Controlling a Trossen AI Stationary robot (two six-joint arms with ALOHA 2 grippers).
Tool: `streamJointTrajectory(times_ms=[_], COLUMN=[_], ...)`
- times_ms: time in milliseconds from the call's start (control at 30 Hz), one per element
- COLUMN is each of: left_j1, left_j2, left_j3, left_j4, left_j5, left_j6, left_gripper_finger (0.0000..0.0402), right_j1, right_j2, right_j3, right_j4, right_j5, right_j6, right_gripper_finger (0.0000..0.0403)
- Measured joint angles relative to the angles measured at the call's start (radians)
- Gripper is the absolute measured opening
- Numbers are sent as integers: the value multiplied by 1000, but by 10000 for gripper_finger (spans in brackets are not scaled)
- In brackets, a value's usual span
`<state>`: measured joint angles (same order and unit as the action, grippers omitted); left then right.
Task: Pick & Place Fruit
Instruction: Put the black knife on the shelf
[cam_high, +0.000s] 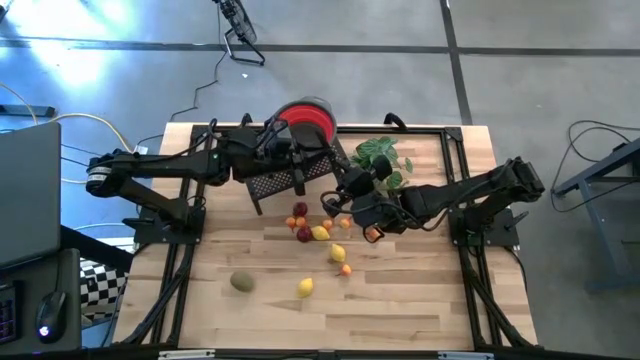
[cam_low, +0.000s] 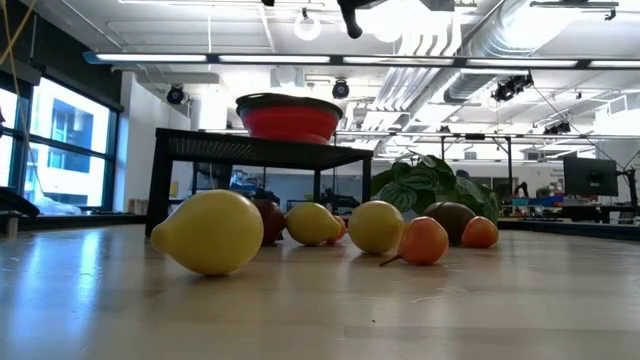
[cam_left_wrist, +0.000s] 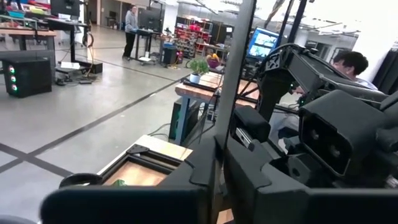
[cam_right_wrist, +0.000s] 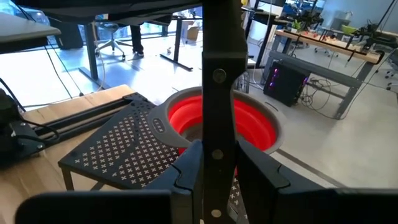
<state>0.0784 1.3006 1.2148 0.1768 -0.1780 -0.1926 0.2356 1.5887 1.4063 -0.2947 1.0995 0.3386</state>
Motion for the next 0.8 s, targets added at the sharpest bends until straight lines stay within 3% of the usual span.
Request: streamJointTrajectory(times_ms=[500, 800], left_j1=[0, -1], left_j2=[0, 0], left_j3=[0, 0], left_j4=[-2, 2], left_j5=[-6, 15], left_j6=[-42, -78], left_gripper_finger=[2, 0], right_j1=[0, 0], right_j2=[-1, -2], right_j3=[0, 1], right_j4=[0, 0], right_j5=[-23, -67], right_j6=[1, -23], right_gripper_finger=[72, 132])
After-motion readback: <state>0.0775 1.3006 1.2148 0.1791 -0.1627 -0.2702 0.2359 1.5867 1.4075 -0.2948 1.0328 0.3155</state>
